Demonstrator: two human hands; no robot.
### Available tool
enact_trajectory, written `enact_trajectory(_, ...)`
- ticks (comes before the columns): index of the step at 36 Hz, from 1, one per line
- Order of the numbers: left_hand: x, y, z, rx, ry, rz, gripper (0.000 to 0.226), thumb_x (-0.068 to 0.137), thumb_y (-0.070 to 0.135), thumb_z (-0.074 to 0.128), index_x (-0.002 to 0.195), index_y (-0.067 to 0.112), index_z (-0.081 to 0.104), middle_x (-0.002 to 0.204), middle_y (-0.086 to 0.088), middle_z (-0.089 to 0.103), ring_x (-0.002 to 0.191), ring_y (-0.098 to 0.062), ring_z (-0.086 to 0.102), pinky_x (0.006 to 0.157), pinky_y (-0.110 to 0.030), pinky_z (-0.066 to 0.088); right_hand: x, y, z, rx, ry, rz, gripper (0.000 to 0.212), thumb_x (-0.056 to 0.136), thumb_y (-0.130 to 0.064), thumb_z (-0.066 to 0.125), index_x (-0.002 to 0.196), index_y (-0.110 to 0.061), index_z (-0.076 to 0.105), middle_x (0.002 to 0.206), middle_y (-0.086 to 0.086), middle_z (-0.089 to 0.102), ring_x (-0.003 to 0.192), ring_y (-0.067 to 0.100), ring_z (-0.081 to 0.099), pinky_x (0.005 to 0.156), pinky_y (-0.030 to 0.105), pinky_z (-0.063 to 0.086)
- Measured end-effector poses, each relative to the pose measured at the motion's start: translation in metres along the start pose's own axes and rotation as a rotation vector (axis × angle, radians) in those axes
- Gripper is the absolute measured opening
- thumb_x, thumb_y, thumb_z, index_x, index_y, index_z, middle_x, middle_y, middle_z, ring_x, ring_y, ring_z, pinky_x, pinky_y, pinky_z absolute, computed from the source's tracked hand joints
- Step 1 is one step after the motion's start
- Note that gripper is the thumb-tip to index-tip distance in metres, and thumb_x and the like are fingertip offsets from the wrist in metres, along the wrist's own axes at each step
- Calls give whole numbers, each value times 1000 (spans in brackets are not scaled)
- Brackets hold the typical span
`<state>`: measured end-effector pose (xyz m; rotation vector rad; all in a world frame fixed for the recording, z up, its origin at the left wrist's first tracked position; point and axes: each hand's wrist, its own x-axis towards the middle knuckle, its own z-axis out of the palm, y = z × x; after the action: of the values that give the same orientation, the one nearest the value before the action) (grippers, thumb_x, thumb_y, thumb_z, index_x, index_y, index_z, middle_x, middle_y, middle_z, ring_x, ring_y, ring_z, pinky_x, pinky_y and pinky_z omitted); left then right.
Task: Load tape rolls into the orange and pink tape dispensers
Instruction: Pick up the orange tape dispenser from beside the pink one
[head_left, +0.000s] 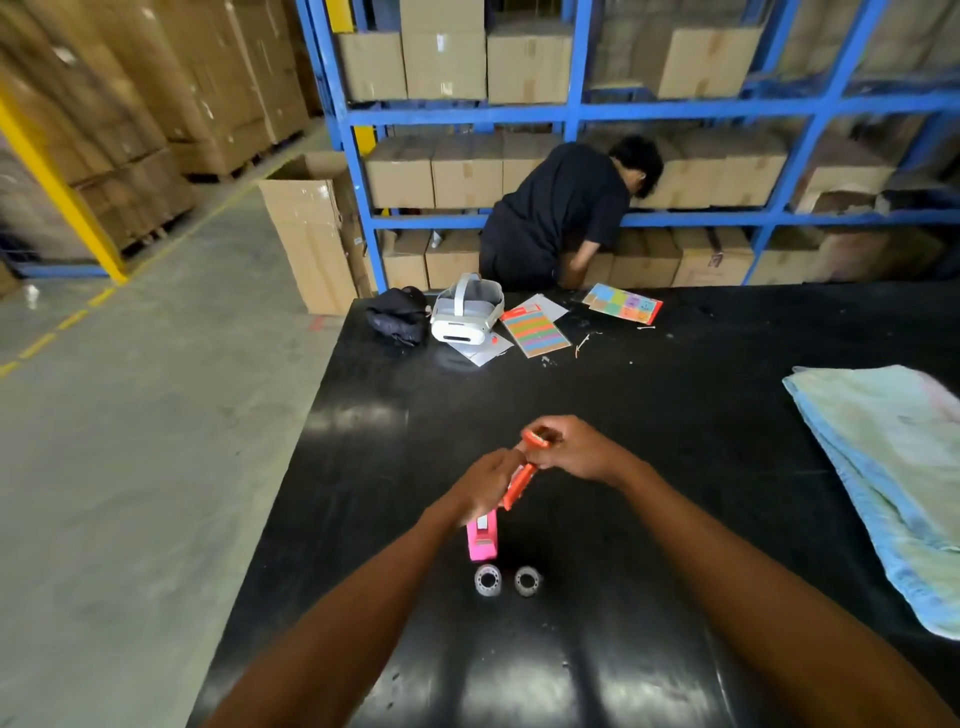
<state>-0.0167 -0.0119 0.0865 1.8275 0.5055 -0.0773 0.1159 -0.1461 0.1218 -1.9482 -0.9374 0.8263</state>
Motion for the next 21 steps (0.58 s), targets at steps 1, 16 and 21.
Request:
enact_trajectory(1, -3, 5, 2, -32, 35, 4, 57, 103, 50, 40, 100, -3, 61, 72, -6, 59, 59, -15, 54, 60, -33, 47, -3, -1, 2, 89, 16, 18, 24, 89, -25, 75, 110, -14, 71, 107, 5, 75, 100, 18, 73, 87, 33, 60)
enact_trajectory(16, -13, -5, 33, -98, 259, 32, 89, 92, 78, 17, 98, -1, 59, 78, -17, 72, 62, -17, 64, 62, -34, 52, -41, -2, 68, 156, 288, 125, 47, 102, -58, 34, 101, -17, 56, 94, 12, 70, 77, 21, 68, 62, 34, 53)
enact_trajectory(21, -27, 0, 45, -68, 296, 13, 59, 103, 61, 23, 103, 9, 53, 83, -9, 68, 68, -18, 65, 59, -33, 54, -44, -2, 81, 127, 404, 152, 44, 98, -66, 35, 94, -26, 53, 93, 1, 70, 85, 18, 70, 77, 41, 56)
